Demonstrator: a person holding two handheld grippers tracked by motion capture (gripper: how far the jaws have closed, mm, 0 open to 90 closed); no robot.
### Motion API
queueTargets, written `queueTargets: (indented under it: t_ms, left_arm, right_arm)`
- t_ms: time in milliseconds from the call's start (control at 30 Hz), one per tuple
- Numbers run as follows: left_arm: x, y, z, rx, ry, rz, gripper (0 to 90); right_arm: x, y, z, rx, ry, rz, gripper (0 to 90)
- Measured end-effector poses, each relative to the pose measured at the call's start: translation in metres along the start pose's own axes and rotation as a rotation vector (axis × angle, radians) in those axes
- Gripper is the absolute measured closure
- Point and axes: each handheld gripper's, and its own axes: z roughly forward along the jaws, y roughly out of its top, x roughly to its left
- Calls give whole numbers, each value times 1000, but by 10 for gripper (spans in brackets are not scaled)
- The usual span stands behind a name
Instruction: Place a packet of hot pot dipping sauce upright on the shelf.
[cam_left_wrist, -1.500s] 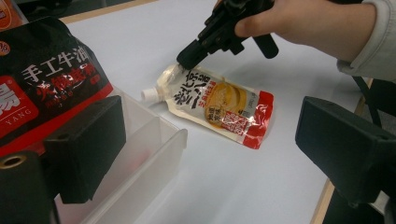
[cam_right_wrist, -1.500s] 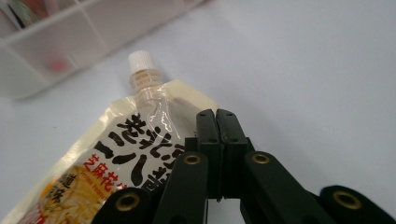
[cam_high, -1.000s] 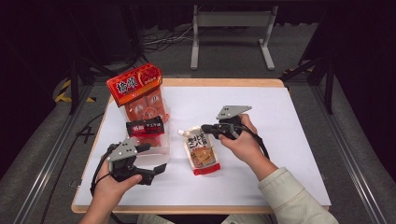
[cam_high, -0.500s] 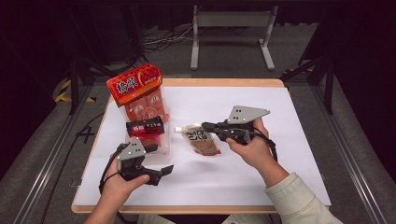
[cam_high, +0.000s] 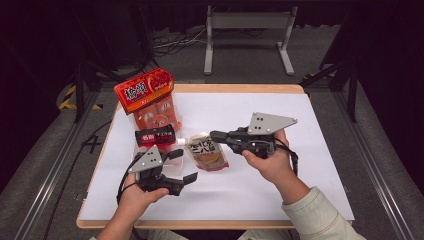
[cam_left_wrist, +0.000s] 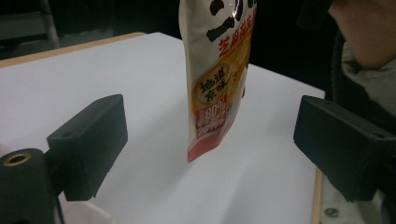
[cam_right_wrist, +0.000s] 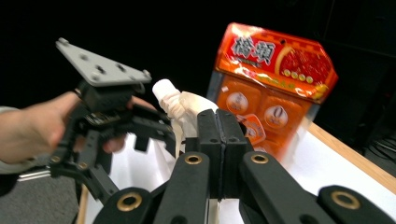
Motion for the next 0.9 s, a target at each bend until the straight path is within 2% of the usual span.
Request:
queueTargets:
  t_ms: [100,233,367,400,500,567,600,667,767,900]
  left_arm:
    - [0,2,5,-7,-46,-8,157]
    - [-1,3,14,-34,-114,17,275]
    - [0,2,23,-10,-156,25,375]
    - [-1,1,25,-12,-163,13,397]
    - [-1,2,26,-8,-170,23,495]
    - [-1,3,25,6,-165,35,640]
    - [0,3,22,6,-208,34,693]
    - [0,4,20,9,-210,53,718]
    - [0,5,19,16,-214,49,739]
    - [1,6,16,27,-204,74,765]
  right_arm:
    - [1,1,0,-23,15,9,900]
    - [4,2,1,-47,36,16,900]
    - [6,3,3,-62,57,25,900]
    - [7,3,4,-68,60,23,900]
    - [9,3,5,-65,73,23,900]
    - [9,3,6,-71,79,28,900]
    - [9,3,6,-76,77,27,900]
    - [9,3,5,-85,85,33,900]
    - [10,2,5,-88,84,31,900]
    - [11,2,4,-88,101,28,900]
